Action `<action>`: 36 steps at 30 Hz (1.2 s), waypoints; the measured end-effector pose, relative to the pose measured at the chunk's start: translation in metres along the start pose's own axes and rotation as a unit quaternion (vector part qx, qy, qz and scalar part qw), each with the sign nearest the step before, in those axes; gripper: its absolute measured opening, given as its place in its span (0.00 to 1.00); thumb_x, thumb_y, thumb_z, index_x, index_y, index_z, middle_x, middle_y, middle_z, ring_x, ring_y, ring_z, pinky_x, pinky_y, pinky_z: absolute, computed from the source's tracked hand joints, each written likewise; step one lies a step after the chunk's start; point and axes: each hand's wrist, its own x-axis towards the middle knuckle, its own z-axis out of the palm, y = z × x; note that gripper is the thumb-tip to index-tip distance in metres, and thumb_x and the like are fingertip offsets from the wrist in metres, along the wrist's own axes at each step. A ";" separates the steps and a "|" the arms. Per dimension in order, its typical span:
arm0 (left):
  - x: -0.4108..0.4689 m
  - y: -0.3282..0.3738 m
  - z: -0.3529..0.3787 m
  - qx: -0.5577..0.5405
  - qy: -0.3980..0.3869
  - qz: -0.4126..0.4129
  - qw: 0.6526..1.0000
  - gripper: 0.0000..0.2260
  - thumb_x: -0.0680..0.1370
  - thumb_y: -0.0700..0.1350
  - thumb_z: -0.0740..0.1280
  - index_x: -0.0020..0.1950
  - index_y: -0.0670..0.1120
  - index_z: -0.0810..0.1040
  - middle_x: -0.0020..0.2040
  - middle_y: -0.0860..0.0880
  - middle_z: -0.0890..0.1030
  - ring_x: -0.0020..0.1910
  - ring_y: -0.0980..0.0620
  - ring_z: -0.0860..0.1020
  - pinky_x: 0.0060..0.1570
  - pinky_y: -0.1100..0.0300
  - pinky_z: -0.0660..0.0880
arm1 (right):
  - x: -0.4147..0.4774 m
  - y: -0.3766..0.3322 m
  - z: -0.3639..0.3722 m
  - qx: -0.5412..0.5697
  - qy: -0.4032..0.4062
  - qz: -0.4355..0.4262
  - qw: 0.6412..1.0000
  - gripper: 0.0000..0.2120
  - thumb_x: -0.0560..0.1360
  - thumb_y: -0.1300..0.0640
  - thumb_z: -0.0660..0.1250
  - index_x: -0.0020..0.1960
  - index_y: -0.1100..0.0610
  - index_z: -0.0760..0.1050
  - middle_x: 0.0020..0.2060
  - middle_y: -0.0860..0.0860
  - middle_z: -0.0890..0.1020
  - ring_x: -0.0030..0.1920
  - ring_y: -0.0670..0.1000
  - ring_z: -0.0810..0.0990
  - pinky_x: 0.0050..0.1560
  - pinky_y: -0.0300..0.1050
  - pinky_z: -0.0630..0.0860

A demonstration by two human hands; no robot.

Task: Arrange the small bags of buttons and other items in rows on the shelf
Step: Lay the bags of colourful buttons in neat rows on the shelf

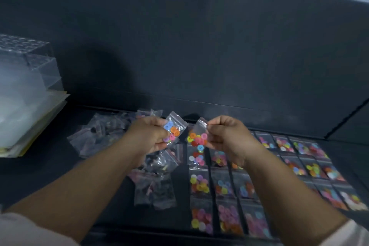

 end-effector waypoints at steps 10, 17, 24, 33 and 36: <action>-0.047 -0.015 0.088 -0.065 -0.064 -0.057 0.994 0.06 0.76 0.34 0.64 0.50 0.42 0.75 0.38 0.45 0.82 0.34 0.51 0.81 0.47 0.55 0.78 | -0.068 0.019 -0.109 -0.078 0.039 0.001 0.996 0.10 0.77 0.67 0.60 0.39 0.56 0.71 0.28 0.51 0.75 0.28 0.47 0.70 0.31 0.41 0.71; -0.072 -0.028 0.133 -0.070 -0.052 -0.065 0.994 0.06 0.76 0.33 0.64 0.47 0.43 0.74 0.37 0.45 0.82 0.34 0.50 0.81 0.45 0.55 0.77 | -0.105 0.039 -0.168 -0.148 0.024 0.016 0.989 0.09 0.77 0.66 0.62 0.39 0.58 0.73 0.26 0.53 0.73 0.24 0.47 0.69 0.25 0.37 0.67; -0.092 -0.040 0.163 -0.050 -0.047 -0.053 0.996 0.05 0.76 0.33 0.65 0.47 0.42 0.75 0.44 0.42 0.81 0.43 0.47 0.81 0.44 0.56 0.78 | -0.119 0.060 -0.208 -0.214 0.015 0.033 0.976 0.08 0.76 0.65 0.63 0.39 0.57 0.73 0.28 0.52 0.76 0.29 0.48 0.72 0.32 0.42 0.72; -0.108 -0.055 0.186 -0.014 -0.032 -0.037 0.999 0.03 0.75 0.35 0.66 0.48 0.42 0.77 0.36 0.46 0.81 0.29 0.54 0.78 0.36 0.59 0.77 | -0.126 0.090 -0.219 -0.324 0.000 -0.017 0.946 0.08 0.76 0.63 0.64 0.42 0.51 0.75 0.34 0.48 0.81 0.34 0.49 0.78 0.40 0.45 0.76; -0.111 -0.059 0.191 -0.015 -0.034 -0.033 0.999 0.03 0.76 0.35 0.65 0.46 0.42 0.76 0.37 0.45 0.81 0.30 0.54 0.78 0.37 0.58 0.77 | -0.131 0.097 -0.223 -0.424 0.031 -0.064 0.903 0.07 0.76 0.58 0.65 0.53 0.49 0.76 0.45 0.47 0.82 0.44 0.48 0.80 0.45 0.40 0.76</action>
